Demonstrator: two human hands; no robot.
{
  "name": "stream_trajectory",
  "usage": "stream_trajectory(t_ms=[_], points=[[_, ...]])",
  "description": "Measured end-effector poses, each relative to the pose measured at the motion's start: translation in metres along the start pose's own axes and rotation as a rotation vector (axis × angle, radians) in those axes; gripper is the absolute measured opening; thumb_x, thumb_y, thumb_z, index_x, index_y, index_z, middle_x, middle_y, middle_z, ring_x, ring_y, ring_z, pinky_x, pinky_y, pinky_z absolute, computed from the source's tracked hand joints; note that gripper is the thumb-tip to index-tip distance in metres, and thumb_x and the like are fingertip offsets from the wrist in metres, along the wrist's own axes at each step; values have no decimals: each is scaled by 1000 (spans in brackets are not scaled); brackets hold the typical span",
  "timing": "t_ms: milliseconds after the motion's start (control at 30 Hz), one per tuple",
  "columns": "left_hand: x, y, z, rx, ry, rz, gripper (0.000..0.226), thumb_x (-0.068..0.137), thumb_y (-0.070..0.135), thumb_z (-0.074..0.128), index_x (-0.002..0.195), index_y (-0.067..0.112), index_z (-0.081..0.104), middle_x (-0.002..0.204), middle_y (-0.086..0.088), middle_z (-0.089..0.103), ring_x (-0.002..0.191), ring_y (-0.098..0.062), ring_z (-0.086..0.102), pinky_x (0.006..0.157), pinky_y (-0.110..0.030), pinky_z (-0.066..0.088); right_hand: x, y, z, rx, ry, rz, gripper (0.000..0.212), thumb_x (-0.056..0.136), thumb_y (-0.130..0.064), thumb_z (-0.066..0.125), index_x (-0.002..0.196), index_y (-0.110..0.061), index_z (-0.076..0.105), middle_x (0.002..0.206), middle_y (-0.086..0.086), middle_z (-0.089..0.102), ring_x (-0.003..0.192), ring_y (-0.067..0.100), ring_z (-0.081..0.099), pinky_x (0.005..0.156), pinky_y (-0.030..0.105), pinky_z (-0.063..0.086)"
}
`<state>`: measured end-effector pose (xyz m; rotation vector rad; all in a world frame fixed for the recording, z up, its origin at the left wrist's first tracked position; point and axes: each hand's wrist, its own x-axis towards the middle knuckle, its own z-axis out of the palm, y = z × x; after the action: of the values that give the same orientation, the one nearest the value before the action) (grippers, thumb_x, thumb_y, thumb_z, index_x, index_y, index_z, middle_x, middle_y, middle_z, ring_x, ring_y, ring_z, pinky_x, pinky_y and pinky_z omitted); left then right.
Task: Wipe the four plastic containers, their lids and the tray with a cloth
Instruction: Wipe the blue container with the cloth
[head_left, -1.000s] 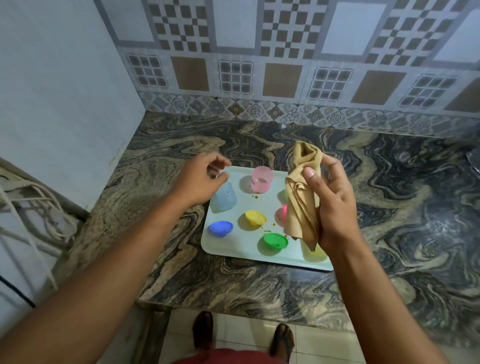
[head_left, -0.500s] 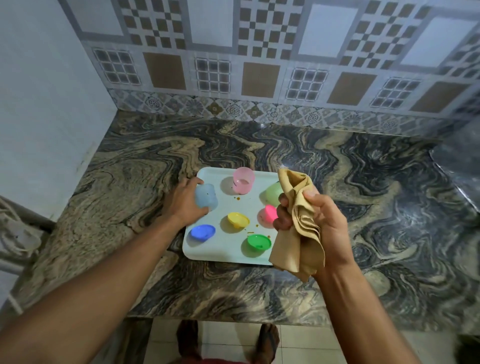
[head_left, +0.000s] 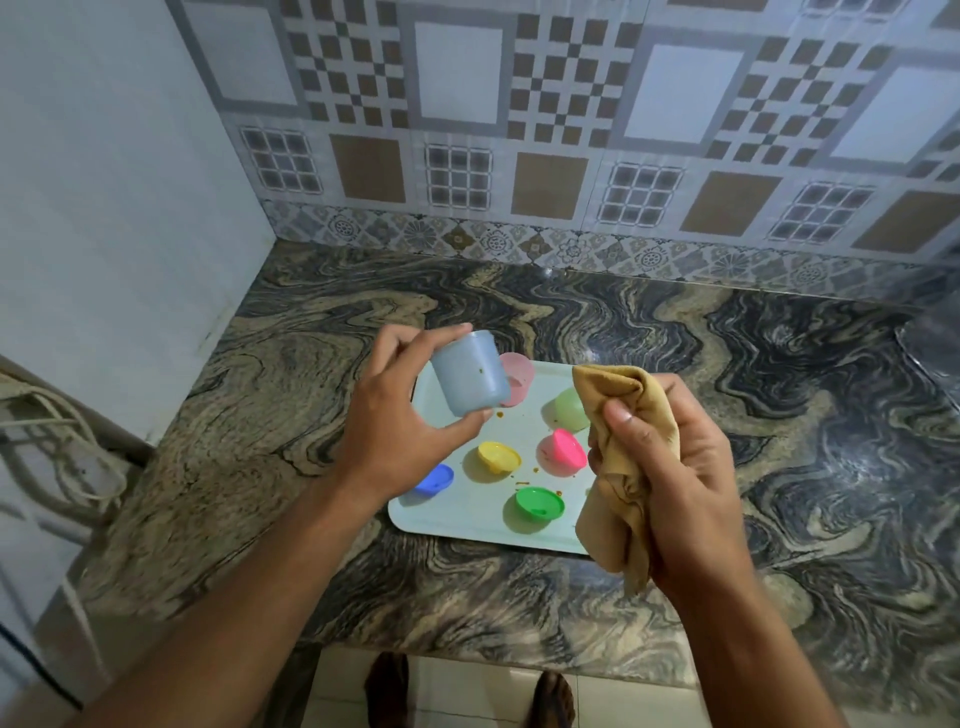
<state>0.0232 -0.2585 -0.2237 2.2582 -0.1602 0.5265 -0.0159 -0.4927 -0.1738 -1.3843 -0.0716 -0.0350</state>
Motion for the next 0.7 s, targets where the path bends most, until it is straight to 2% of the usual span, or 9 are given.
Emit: stream_trajectory(t_ms=[67,133,233,333,433,500,533,633,700], points=[[0,29,-16,-15,42,31,76,68,35,93,138,25,64,119,-3,51,106,-7,53,92,-14,43,-5,-10,8,-53,16,-118,19,93,-15,65,95,-29,78,76,-9,67,67,2,57,60,15,46],[0,53,-29,-23,75,56,76,69,38,91,138,26,64,119,-4,52,108,-10,56,92,-14,45,-10,-20,14,-114,16,-242,17,93,-10,66,100,-23,76,84,-16,73,74,-5,63,67,10,47],[-2,77,-43,-10,111,88,80,67,29,96,140,23,64,119,-8,53,107,-14,58,93,-12,44,-17,-32,20,-264,38,-379,13,93,-13,70,104,-17,73,89,-16,72,78,-2,66,72,11,48],[-4,91,-48,-3,125,109,82,68,28,96,142,23,63,119,-8,53,109,-11,57,93,-9,41,-21,-43,23,-309,66,-475,15,93,-19,73,106,-22,66,95,-14,72,79,7,69,71,21,54],[-6,100,-49,-10,132,104,84,67,35,92,144,25,61,118,-3,53,110,-9,57,93,-10,41,-24,-45,24,-375,105,-520,15,94,-28,76,102,-26,64,90,-8,72,65,18,69,53,42,57],[-6,103,-49,-26,143,82,85,65,35,95,142,22,60,119,2,56,112,-10,58,93,-16,45,-23,-46,25,-429,129,-543,16,93,-32,77,99,-24,64,87,2,71,61,23,68,49,45,54],[-6,104,-50,-29,155,76,82,64,35,95,137,20,61,119,3,57,112,-12,59,94,-23,48,-22,-46,26,-452,134,-561,17,93,-31,78,98,-22,64,88,6,69,64,24,67,52,44,55],[-5,108,-51,-7,176,109,69,65,44,91,124,21,64,118,6,56,110,-18,60,91,-44,53,-18,-52,30,-557,167,-654,19,90,-21,79,94,-7,67,94,6,60,84,14,63,69,27,52],[-5,110,-51,2,177,125,68,66,47,89,125,22,67,118,5,55,110,-18,60,90,-49,53,-17,-53,35,-580,193,-670,21,88,-20,83,91,-4,69,93,3,57,81,12,62,67,25,51]])
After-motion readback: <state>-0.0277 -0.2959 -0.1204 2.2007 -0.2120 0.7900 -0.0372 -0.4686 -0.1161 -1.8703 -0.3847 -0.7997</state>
